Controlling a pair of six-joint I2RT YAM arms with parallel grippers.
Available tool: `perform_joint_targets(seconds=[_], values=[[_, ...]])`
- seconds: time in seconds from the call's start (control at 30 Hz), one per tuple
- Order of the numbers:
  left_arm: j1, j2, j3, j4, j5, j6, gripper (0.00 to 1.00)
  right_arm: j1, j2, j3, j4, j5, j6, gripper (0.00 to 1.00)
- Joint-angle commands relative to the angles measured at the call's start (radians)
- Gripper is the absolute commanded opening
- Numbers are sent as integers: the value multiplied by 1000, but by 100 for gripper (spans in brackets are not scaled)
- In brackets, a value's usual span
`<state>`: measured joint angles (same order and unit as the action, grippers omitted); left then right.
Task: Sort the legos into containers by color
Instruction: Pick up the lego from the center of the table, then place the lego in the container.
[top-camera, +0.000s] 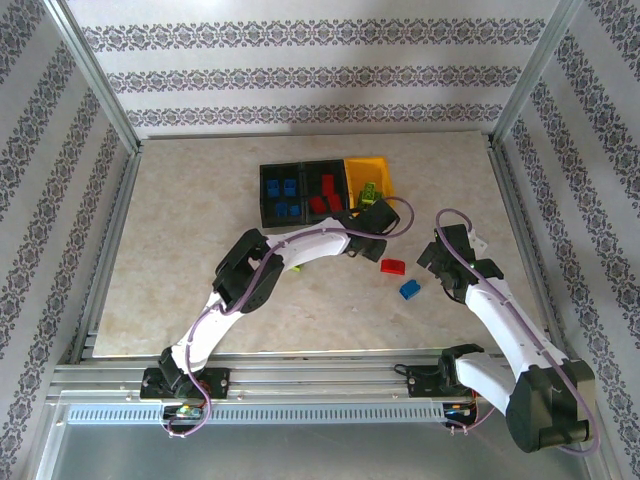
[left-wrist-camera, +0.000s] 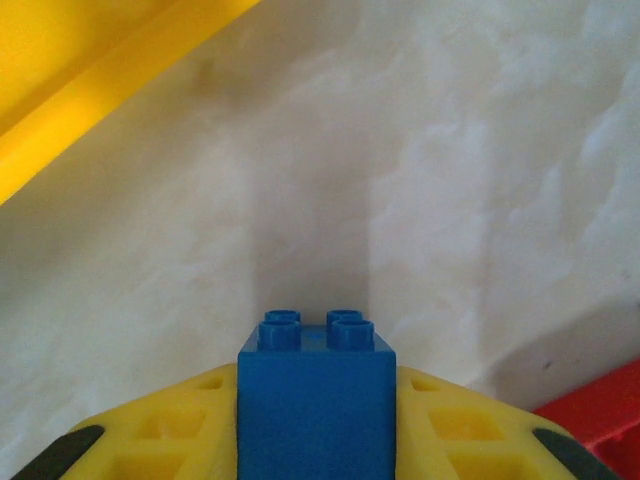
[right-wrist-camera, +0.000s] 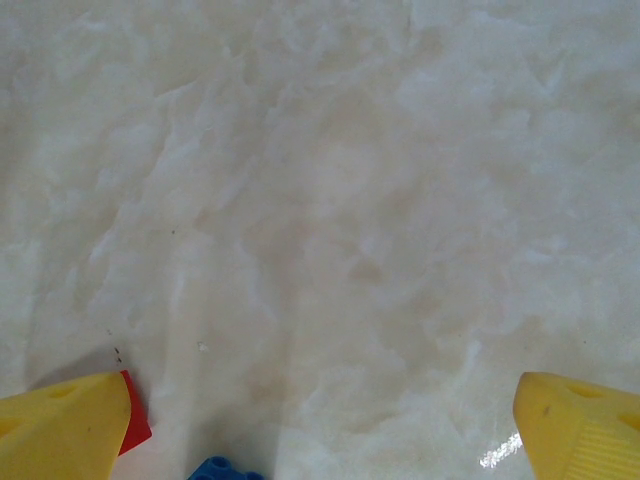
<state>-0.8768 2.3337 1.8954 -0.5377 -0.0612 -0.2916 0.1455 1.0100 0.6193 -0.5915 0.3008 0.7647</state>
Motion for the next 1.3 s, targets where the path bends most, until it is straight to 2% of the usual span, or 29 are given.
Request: perform_joint_targets(seconds=[0.0,0.3,0.63,0.93,1.27], values=[[12,-120,-76,30,-60,13,33,-12,-16,-13,-4,-3,16,98],[114,-380,-348,133,-138,-15,33,-13,-18,-13,-2,-10,14,98],[299,-571,-540,196,-164,-44,34,-12,-21,-10,1,-17,18,98],[410,-539,-517,193,-156,-37,34,-12,-14,-5,3,-27,18,98],[454,-406,-379,144,-124,-13,35,-12,-11,-4,3,-29,15,98]])
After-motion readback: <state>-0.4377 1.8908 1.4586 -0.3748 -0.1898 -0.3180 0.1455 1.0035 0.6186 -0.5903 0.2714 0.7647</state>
